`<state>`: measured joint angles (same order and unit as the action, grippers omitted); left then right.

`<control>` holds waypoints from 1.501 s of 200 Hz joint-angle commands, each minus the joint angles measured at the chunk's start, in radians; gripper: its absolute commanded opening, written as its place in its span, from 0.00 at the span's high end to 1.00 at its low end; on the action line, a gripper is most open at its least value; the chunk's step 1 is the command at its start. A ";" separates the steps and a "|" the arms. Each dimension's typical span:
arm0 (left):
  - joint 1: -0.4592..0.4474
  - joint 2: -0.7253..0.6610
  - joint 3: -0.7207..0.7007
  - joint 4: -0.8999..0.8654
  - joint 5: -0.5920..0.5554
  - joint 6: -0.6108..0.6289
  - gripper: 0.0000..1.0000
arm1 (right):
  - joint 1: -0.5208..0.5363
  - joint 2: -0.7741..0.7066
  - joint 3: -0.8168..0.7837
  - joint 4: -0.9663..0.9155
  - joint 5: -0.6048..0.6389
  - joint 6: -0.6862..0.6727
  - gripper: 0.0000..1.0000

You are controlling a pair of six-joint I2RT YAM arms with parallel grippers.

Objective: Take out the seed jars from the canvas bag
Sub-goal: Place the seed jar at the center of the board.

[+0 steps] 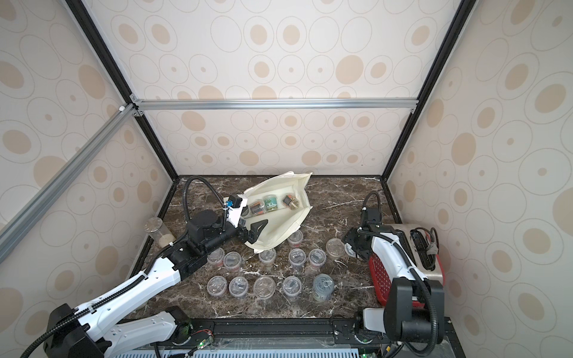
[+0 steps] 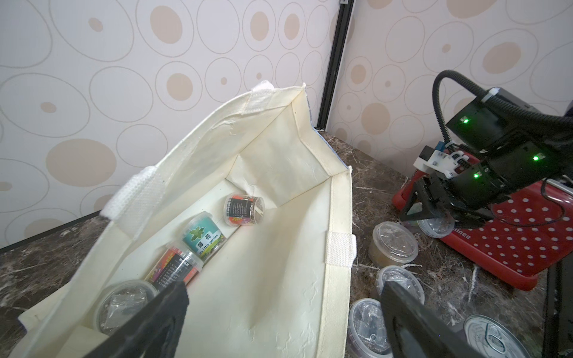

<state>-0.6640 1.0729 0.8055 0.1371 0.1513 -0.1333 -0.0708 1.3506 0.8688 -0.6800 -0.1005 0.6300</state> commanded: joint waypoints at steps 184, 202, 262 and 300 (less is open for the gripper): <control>-0.005 -0.143 -0.055 -0.022 -0.077 0.070 0.02 | 0.002 -0.097 -0.061 -0.185 -0.020 -0.101 0.27; -0.005 -0.152 -0.060 -0.019 -0.098 0.080 0.02 | 0.003 -0.123 -0.098 -0.190 -0.051 -0.090 0.27; -0.003 -0.147 -0.068 -0.010 -0.299 0.075 0.02 | 0.087 -0.160 -0.170 -0.174 -0.117 -0.045 0.22; 0.002 -0.090 -0.026 -0.085 -0.369 -0.030 0.02 | 0.179 -0.208 -0.129 -0.225 -0.019 0.056 0.06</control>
<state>-0.6632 0.9489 0.7357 0.1139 -0.1192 -0.0875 0.0589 1.1934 0.7071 -0.8482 -0.1886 0.6044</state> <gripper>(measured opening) 0.980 0.901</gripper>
